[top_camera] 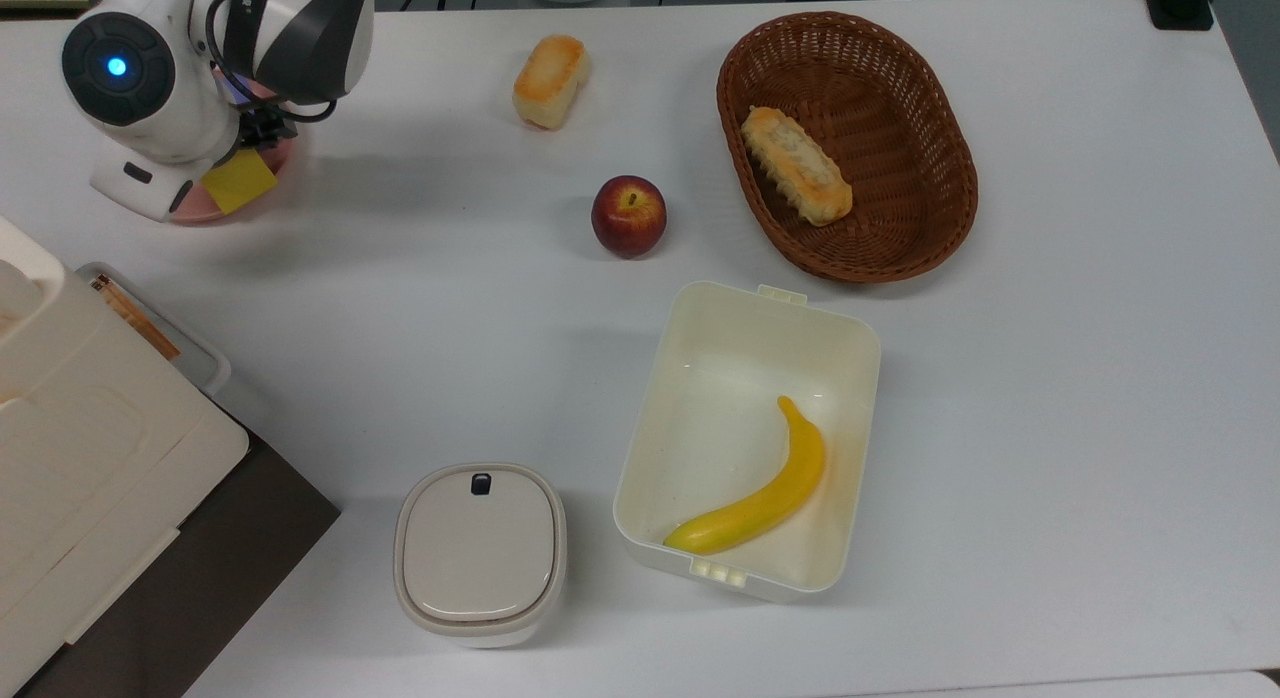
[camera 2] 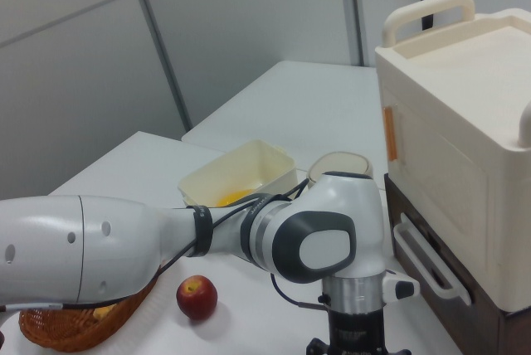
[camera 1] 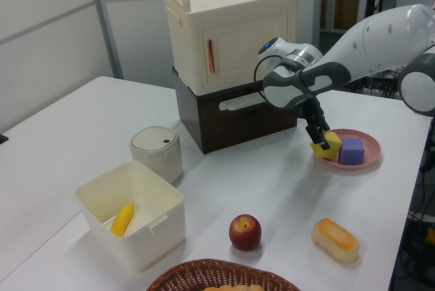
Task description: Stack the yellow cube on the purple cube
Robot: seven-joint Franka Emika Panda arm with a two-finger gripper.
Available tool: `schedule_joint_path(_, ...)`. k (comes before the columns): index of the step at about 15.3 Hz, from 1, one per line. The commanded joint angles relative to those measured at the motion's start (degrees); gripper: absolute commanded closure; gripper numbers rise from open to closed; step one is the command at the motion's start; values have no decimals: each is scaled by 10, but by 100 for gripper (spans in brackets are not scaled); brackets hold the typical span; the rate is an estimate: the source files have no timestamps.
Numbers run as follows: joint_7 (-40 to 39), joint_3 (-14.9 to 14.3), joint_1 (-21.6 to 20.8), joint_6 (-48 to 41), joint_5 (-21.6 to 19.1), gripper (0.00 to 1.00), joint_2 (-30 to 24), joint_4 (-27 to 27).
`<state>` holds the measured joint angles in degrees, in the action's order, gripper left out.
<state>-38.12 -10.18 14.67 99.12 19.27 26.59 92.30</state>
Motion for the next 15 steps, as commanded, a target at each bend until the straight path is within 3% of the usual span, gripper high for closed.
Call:
schedule_joint_path(1, -14, 0, -2, 15, -9, 0, 0, 4)
schedule_joint_path(2, -13, 0, -3, 15, -9, 0, 2, 4)
schedule_joint_path(4, -14, 0, -3, 14, -9, 25, 1, 4)
schedule_joint_path(5, -15, 0, -4, 14, -8, 44, 0, 3)
schedule_joint_path(6, -18, 0, -4, 13, -8, 51, -1, 3)
schedule_joint_path(12, -49, 0, -5, -1, -10, 54, -43, 2)
schedule_joint_path(15, -77, 1, -6, -65, -10, 54, -50, -39)
